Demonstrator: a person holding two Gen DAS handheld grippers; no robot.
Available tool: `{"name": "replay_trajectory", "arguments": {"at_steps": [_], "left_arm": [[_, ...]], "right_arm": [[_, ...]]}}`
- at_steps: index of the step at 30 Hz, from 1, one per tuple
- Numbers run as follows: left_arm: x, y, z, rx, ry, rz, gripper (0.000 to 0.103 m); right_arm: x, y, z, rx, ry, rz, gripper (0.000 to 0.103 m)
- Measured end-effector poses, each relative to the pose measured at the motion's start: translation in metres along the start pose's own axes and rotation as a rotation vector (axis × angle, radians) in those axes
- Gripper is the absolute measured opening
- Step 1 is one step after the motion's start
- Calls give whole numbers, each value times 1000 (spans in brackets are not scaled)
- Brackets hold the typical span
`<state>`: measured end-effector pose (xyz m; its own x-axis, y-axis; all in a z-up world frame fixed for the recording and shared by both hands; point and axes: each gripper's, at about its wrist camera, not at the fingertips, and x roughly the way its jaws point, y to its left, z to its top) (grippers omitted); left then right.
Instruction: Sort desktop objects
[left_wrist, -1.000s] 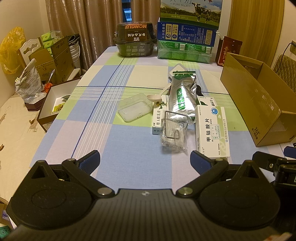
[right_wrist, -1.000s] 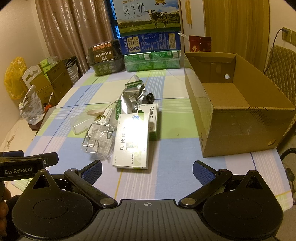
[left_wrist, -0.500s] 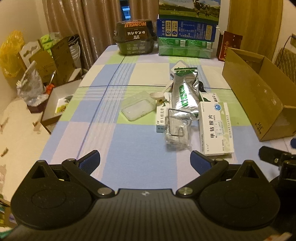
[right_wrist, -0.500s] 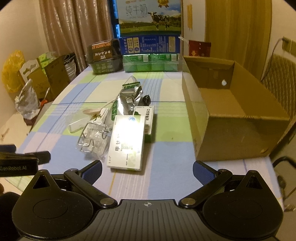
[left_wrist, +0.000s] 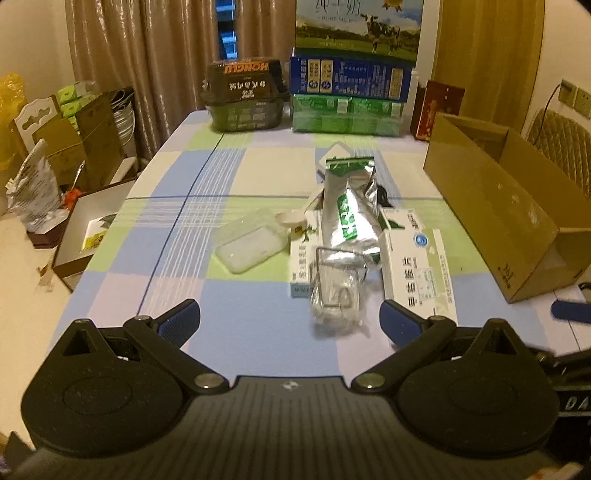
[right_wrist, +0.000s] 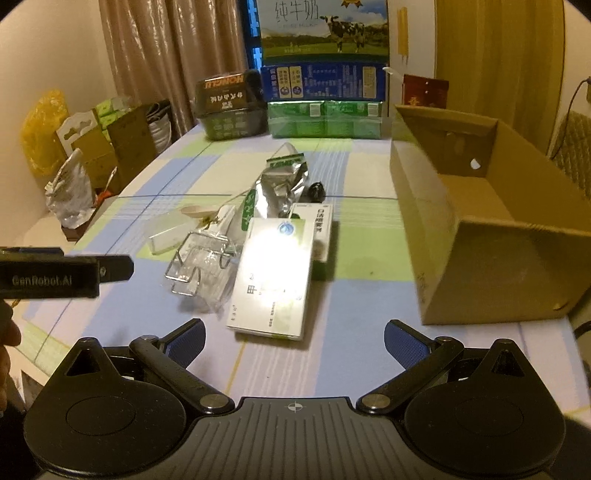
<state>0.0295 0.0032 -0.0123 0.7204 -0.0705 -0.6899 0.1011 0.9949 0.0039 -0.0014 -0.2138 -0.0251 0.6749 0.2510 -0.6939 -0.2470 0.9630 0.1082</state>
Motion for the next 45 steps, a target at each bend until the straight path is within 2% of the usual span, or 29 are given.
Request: {"name": "replay_trajectory", "arguments": {"at_steps": [4, 8, 15, 24, 31, 38, 41, 45], "left_arm": [[17, 0, -1, 40, -14, 15, 101], [35, 1, -4, 78, -28, 4, 101], [55, 9, -13, 72, -69, -39, 100], [63, 8, -18, 102, -53, -71, 96], [71, 3, -18, 113, -48, -76, 91], [84, -12, -17, 158, -51, -89, 89], [89, -19, -18, 177, -44, -93, 80], [96, -24, -19, 177, -23, -94, 62]], "right_arm": [[19, 1, -7, -37, -15, -7, 100], [39, -4, -9, -15, -7, 3, 87], [66, 4, -6, -31, 14, 18, 87], [96, 12, -1, -64, 12, 3, 87], [101, 11, 3, -87, -12, -10, 72], [93, -8, 2, -53, -11, -57, 70], [91, -12, 2, -46, -12, -63, 70], [91, -9, 1, -69, -22, -74, 70]]}}
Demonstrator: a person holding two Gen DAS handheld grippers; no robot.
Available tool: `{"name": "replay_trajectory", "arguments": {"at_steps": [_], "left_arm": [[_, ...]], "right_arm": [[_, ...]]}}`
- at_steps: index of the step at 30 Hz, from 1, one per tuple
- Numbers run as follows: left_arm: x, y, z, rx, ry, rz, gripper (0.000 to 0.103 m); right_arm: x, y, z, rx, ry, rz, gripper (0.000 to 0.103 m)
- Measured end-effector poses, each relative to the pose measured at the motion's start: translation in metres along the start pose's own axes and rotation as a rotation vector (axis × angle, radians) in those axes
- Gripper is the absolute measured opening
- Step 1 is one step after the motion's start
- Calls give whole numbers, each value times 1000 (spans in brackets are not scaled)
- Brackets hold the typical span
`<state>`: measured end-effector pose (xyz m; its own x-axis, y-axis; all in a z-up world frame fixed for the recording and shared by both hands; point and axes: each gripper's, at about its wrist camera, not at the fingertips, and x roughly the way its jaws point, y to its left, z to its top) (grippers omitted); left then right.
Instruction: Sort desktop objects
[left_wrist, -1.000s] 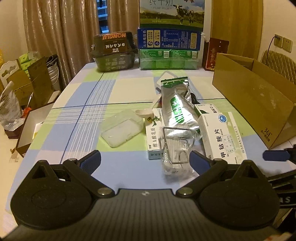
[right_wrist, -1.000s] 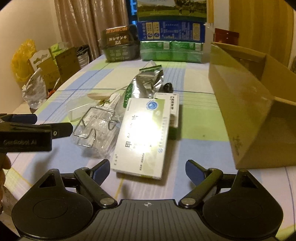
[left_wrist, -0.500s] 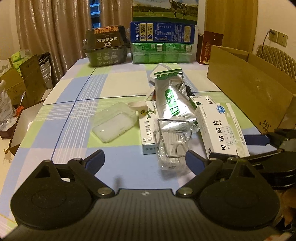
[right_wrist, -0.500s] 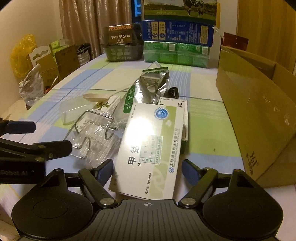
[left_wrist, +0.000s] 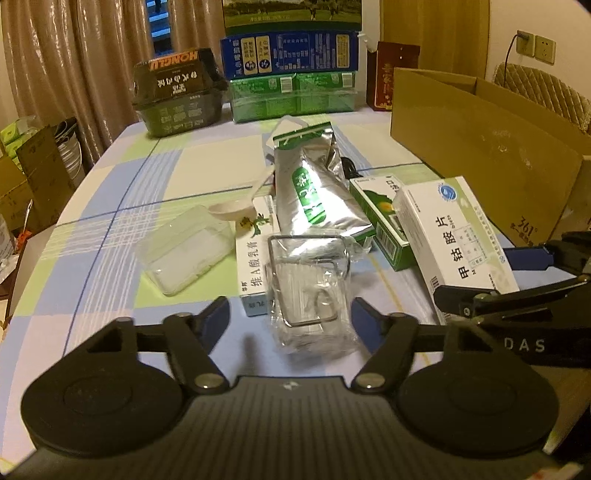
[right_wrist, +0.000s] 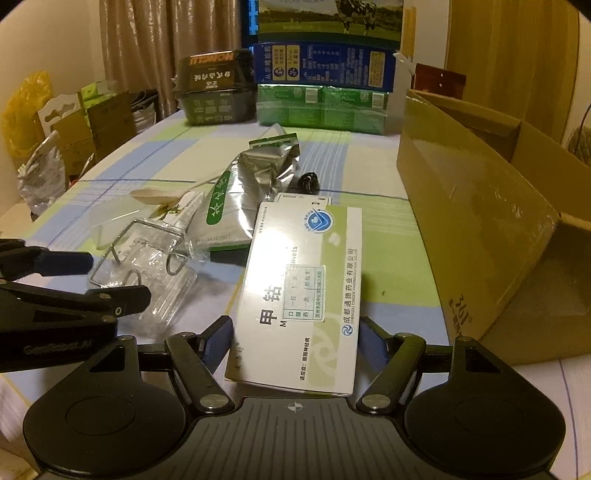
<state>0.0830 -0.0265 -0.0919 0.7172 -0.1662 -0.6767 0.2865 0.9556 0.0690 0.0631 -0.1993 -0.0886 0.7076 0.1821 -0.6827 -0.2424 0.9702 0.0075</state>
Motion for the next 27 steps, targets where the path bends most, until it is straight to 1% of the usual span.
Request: {"name": "replay_trajectory", "arguments": {"at_steps": [1, 4, 5, 7, 8, 11, 13, 22, 25, 27], "left_arm": [[1, 0, 0, -5, 5, -1, 57], [2, 2, 0, -26, 4, -8, 46], [2, 2, 0, -25, 3, -7, 45], [2, 1, 0, -17, 4, -8, 37], [2, 0, 1, -12, 6, -8, 34], [2, -3, 1, 4, 8, -4, 32], [2, -2, 1, -2, 10, -8, 30], [1, 1, 1, -30, 17, -20, 28], [0, 1, 1, -33, 17, -22, 28], [0, 1, 1, -34, 17, -23, 28]], "right_arm": [[1, 0, -1, -3, 2, -5, 70], [3, 0, -1, -7, 9, -13, 70], [4, -1, -1, -4, 9, -10, 70], [5, -1, -1, -9, 12, -10, 71], [6, 0, -1, -11, 13, -12, 72], [8, 1, -1, -25, 9, -17, 75], [9, 2, 0, -34, 0, -22, 77], [12, 5, 6, -45, -50, -29, 78], [16, 3, 6, -27, -32, -28, 77], [17, 2, 5, -22, -28, -26, 71]]}}
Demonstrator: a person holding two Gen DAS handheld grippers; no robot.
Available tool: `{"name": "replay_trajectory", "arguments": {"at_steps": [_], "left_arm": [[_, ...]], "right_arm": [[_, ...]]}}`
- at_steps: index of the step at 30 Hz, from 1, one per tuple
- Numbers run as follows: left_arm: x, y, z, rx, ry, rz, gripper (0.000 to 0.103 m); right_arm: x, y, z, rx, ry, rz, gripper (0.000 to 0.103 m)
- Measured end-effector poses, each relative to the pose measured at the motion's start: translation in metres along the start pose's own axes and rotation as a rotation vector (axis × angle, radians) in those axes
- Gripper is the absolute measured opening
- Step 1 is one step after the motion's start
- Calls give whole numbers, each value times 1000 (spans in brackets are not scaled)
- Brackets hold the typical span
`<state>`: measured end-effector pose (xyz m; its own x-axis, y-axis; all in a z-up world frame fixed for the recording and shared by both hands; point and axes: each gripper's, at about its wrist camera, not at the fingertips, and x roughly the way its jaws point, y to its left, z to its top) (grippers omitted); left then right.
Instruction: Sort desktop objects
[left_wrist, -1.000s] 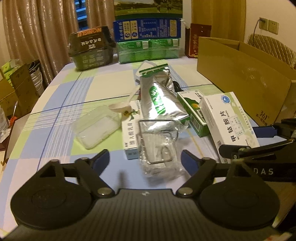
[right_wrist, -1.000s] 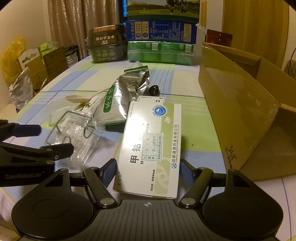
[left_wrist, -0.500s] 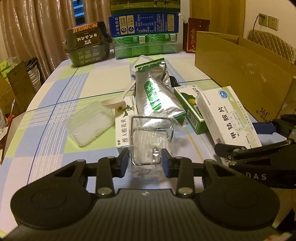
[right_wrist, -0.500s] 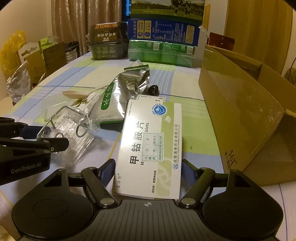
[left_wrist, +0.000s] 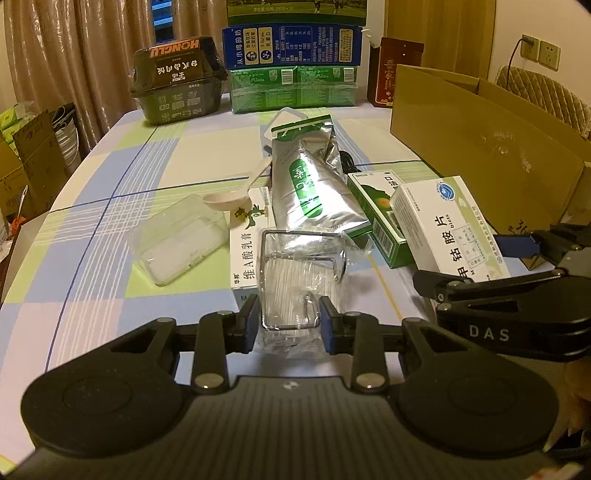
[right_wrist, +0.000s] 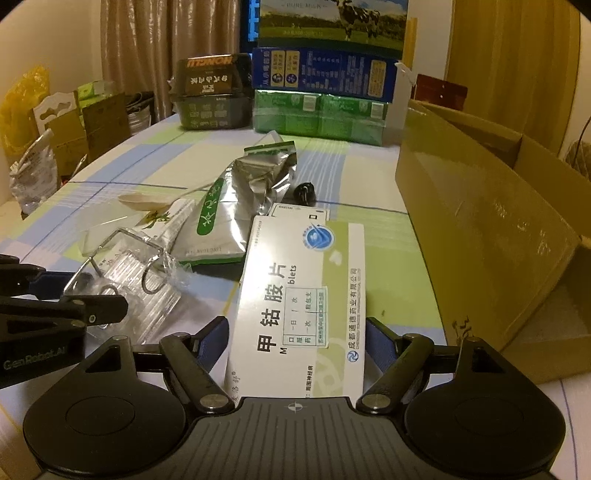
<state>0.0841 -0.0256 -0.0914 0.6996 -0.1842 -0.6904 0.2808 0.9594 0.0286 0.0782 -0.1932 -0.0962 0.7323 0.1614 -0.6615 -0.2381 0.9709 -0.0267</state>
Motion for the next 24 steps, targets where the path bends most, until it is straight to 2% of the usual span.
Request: {"name": "replay_trajectory", "arguments": {"at_steps": [18, 24], "left_arm": [[-12, -1, 2, -34, -22, -8, 26], [-27, 6, 2, -110, -33, -33, 26]], "right_arm": [[-25, 2, 0, 9, -34, 4, 68], [-50, 7, 11, -14, -73, 17, 68]]}}
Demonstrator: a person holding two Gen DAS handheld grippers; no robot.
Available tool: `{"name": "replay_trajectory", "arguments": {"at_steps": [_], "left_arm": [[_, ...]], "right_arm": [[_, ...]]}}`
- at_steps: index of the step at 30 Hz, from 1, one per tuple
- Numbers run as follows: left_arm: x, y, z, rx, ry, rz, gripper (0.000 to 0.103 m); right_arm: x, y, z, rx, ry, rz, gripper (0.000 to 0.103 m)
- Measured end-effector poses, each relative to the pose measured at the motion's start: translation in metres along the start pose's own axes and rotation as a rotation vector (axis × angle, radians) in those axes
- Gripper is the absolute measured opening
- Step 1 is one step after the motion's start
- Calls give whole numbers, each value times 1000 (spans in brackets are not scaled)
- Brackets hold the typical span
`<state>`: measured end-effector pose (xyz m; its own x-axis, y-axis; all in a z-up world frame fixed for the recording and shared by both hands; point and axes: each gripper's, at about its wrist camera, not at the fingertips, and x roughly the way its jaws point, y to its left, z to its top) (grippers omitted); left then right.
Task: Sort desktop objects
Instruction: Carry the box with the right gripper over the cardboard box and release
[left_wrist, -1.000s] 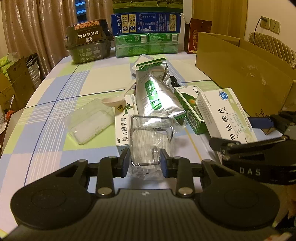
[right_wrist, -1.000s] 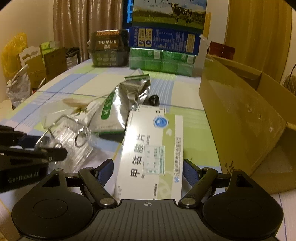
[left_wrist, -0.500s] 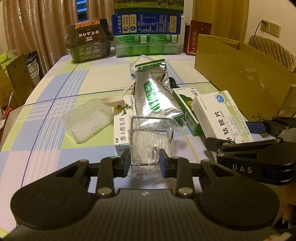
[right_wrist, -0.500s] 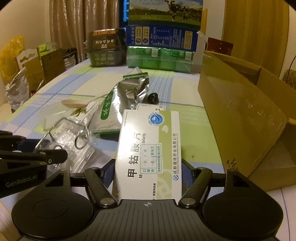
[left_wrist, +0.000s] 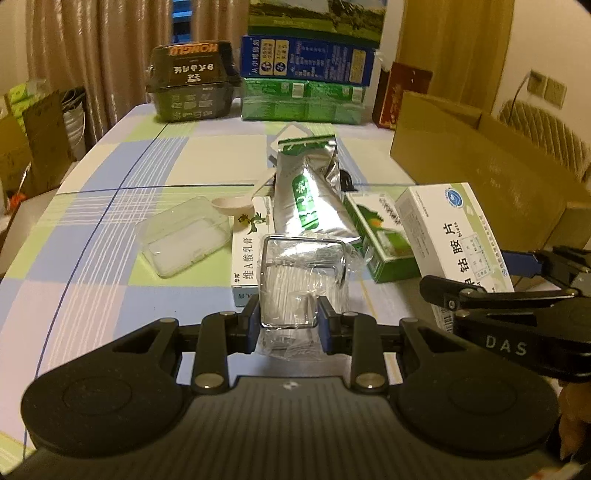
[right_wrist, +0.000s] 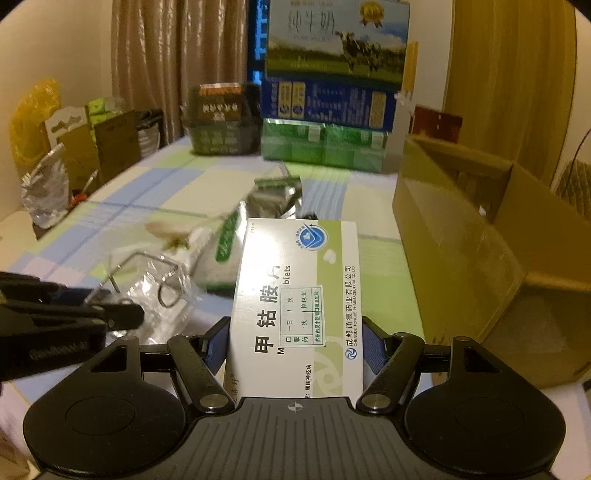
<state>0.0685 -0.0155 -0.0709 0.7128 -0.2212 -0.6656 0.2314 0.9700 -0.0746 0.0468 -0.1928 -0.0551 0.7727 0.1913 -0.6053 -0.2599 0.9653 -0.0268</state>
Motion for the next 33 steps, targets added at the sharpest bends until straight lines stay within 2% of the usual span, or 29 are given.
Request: {"name": "replay_trajectory", "arguments": {"at_steps": [10, 15, 20, 24, 33], "left_arm": [[-45, -23, 32, -2, -71, 21, 26], [-66, -55, 59, 18, -112, -7, 26], [-75, -96, 85, 53, -136, -46, 26], [-72, -130, 104, 72, -146, -87, 26], [-41, -195, 132, 124, -135, -153, 26]], "right_arm": [[-55, -36, 47, 74, -43, -32, 68], [-88, -75, 73, 118, -76, -65, 68], [-108, -121, 89, 137, -99, -134, 68], [-112, -157, 91, 142, -88, -159, 68], [-91, -231, 82, 172, -32, -195, 68]]}}
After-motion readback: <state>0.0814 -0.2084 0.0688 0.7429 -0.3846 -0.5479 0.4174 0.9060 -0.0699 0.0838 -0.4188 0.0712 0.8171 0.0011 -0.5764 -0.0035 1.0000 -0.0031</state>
